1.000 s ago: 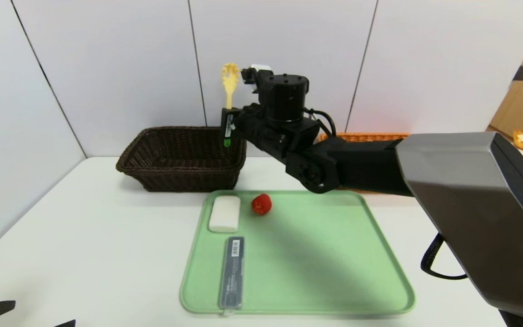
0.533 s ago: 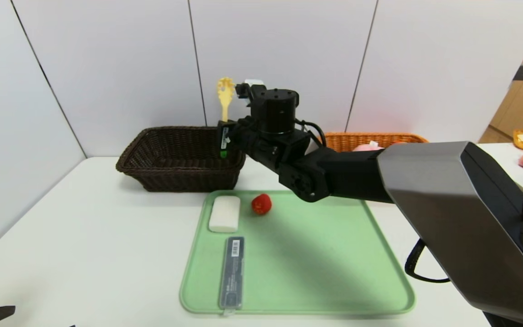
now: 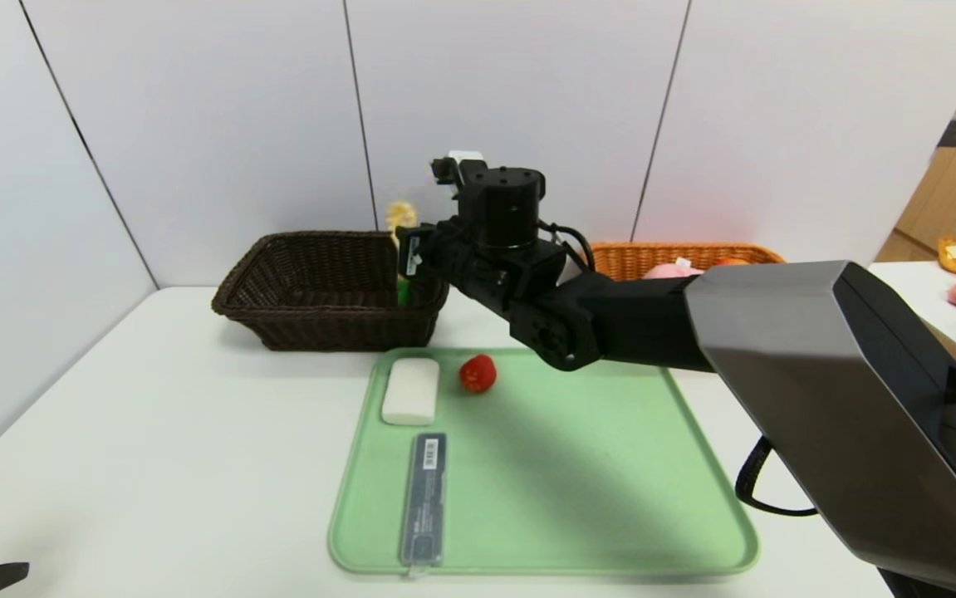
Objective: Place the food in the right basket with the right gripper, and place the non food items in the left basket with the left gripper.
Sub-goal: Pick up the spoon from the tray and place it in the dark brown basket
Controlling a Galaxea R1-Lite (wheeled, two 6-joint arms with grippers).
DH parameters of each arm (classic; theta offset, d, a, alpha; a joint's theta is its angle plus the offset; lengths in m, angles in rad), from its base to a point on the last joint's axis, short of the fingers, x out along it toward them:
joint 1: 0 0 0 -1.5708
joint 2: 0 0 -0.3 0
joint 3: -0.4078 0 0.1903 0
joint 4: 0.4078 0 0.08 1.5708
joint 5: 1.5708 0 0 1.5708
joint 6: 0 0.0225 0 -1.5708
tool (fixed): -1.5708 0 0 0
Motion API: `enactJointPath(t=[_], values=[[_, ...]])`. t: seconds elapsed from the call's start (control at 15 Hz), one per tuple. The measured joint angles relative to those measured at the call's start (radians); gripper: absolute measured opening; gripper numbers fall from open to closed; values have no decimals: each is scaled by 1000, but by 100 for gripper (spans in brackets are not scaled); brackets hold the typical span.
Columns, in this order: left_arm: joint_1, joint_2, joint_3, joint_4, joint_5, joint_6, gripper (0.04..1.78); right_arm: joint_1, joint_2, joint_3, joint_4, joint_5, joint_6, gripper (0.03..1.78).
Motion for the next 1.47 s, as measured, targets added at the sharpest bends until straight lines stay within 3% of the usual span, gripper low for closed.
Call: enactJointPath(t=[0.2, 0.47, 0.73, 0.93, 1.13, 1.27, 1.4, 1.47], values=[[0, 1, -3, 0, 0, 1, 169, 2, -1, 1, 0, -1, 0, 101], [-2, 9, -34, -23, 1, 39, 169, 0, -52, 0, 42, -2, -2, 130], [-5, 33, -69, -86, 0, 88, 169, -4, -191, 3, 233, -7, 10, 146], [-7, 101, -149, -87, -7, 68, 169, -11, -320, 5, 583, -10, 37, 154], [-7, 213, -277, -43, -9, 24, 169, -23, -418, 6, 1066, 14, 55, 159], [-24, 295, -359, 21, -10, 7, 169, -28, -473, 7, 1374, 104, 91, 162], [-78, 351, -401, 39, -10, -22, 169, -29, -521, 7, 1594, 209, 200, 164], [-111, 376, -415, 39, -10, -37, 169, -30, -538, 7, 1672, 230, 220, 165]])
